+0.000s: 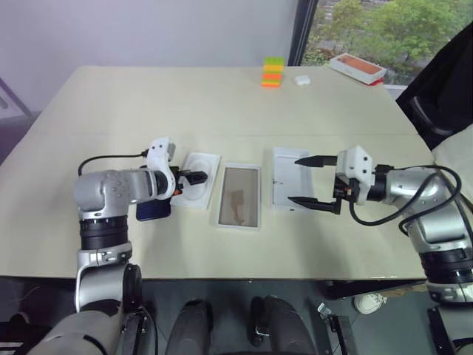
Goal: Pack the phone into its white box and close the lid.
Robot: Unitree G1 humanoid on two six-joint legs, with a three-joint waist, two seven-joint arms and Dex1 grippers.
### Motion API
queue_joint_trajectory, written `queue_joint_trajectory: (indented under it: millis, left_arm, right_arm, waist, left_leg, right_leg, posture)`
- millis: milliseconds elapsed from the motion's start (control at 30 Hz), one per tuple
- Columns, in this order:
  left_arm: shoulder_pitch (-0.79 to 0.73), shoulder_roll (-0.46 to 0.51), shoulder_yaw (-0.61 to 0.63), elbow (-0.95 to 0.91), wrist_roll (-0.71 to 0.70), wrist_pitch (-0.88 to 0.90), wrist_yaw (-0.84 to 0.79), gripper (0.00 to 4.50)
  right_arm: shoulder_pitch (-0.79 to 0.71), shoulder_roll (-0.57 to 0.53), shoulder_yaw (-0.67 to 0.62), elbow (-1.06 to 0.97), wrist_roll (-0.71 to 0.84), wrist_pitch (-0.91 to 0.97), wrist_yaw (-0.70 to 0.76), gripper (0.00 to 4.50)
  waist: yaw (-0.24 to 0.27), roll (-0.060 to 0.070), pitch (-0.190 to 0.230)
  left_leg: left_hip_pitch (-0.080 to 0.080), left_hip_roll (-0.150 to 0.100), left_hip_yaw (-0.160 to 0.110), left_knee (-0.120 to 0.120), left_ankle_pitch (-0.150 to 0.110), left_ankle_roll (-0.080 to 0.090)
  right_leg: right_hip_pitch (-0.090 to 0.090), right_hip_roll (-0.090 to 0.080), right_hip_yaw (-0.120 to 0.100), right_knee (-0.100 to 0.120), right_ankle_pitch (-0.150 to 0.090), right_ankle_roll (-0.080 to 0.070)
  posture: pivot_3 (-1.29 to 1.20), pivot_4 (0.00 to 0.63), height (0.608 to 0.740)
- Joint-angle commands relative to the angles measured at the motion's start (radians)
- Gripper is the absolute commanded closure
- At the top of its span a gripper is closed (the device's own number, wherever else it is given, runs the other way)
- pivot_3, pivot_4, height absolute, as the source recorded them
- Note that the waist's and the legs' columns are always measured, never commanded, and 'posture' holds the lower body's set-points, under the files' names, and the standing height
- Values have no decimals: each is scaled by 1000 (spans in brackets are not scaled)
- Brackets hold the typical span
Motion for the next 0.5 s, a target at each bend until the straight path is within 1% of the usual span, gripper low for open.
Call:
queue_joint_trajectory:
  millis: [33, 267, 400, 500]
  left_arm:
    - [-9, 30, -32, 27, 17, 2, -33, 0]
    - [-50, 106, -54, 80, 26, -6, -99, 0]
    - [-73, 111, -31, 107, 22, 1, -111, 0]
    - [-79, 109, -32, 153, 39, -36, -109, 0]
  right_arm:
    - [-5, 8, -10, -34, 9, -2, -11, 55]
    - [1, 18, -9, -29, 7, -5, -17, 55]
    - [13, 20, -10, -40, 8, -5, -21, 55]
    - [17, 22, -10, -44, 7, -4, -24, 55]
  waist:
    - [-1, 0, 0]
    - [-4, 0, 0]
    - [-3, 0, 0]
    - [-3, 0, 0]
  left_leg:
    - [0, 0, 0, 0, 0, 0]
    - [0, 0, 0, 0, 0, 0]
    - [0, 1, 0, 0, 0, 0]
    - [0, 1, 0, 0, 0, 0]
  right_leg:
    - [0, 0, 0, 0, 0, 0]
    - [0, 1, 0, 0, 0, 0]
    - [0, 1, 0, 0, 0, 0]
    - [0, 0, 0, 0, 0, 0]
  posture:
    - [0, 150, 740]
    - [0, 150, 740]
    - [0, 150, 740]
    - [0, 150, 740]
